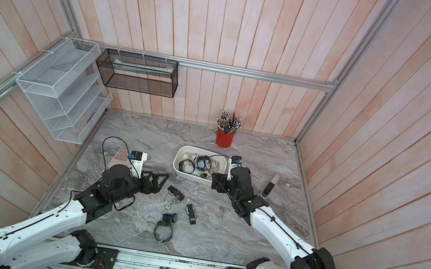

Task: Put the watch into the storage box
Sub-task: Place the watch in the storage box, then pick up the watch at the center of the board.

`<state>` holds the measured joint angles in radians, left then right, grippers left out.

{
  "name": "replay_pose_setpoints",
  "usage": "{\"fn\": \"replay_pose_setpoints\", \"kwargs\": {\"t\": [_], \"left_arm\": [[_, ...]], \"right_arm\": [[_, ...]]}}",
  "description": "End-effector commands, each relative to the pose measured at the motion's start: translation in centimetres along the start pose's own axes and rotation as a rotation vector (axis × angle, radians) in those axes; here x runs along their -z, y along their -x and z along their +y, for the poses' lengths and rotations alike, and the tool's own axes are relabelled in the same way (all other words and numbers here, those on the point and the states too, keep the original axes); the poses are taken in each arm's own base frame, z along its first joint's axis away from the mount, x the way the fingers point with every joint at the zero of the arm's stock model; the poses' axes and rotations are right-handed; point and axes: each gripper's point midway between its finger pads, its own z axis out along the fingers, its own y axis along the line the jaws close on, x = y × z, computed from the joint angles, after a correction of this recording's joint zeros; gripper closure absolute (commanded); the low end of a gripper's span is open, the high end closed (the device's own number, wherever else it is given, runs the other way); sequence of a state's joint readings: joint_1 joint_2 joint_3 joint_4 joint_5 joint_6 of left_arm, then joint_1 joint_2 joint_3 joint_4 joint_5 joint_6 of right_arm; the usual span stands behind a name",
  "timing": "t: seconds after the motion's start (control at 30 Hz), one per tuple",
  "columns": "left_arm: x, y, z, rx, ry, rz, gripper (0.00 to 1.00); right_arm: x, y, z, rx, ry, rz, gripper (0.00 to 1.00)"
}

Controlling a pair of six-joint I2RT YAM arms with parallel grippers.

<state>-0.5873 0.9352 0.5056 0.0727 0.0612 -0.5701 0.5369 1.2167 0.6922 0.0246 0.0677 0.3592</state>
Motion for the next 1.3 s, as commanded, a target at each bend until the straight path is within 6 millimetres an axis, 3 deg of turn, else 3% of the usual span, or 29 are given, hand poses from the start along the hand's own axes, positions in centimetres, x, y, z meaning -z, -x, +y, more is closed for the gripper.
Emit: {"fn": "replay_pose_setpoints", "kwargs": {"t": [0.0, 0.5, 0.77, 0.93, 1.27], "left_arm": [[-0.1, 0.6, 0.3, 0.02, 0.012, -0.038, 0.02], [0.9, 0.4, 1.8, 0.054, 0.072, -0.079, 0.02], [1.3, 0.0, 2.6, 0.055, 0.1, -0.081, 0.01], [1.4, 0.0, 2.4, 0.05, 0.096, -0.079, 0.01], [1.5, 0.0, 2.5, 0.051, 0.102, -0.075, 0.0]], "right_arm": [[0.6, -0.5, 1.2, -0.005, 0.012, 0.043, 0.11], [2.1, -11.5, 6.7, 0.068, 0.107, 0.291, 0.2], [2.2, -15.9, 8.5, 0.074, 0.135, 0.422, 0.29], [1.5, -17.7, 8.5, 0.107, 0.101, 0.456, 0.37], [0.2, -19.7, 8.3, 0.155, 0.059, 0.5, 0.67]]}}
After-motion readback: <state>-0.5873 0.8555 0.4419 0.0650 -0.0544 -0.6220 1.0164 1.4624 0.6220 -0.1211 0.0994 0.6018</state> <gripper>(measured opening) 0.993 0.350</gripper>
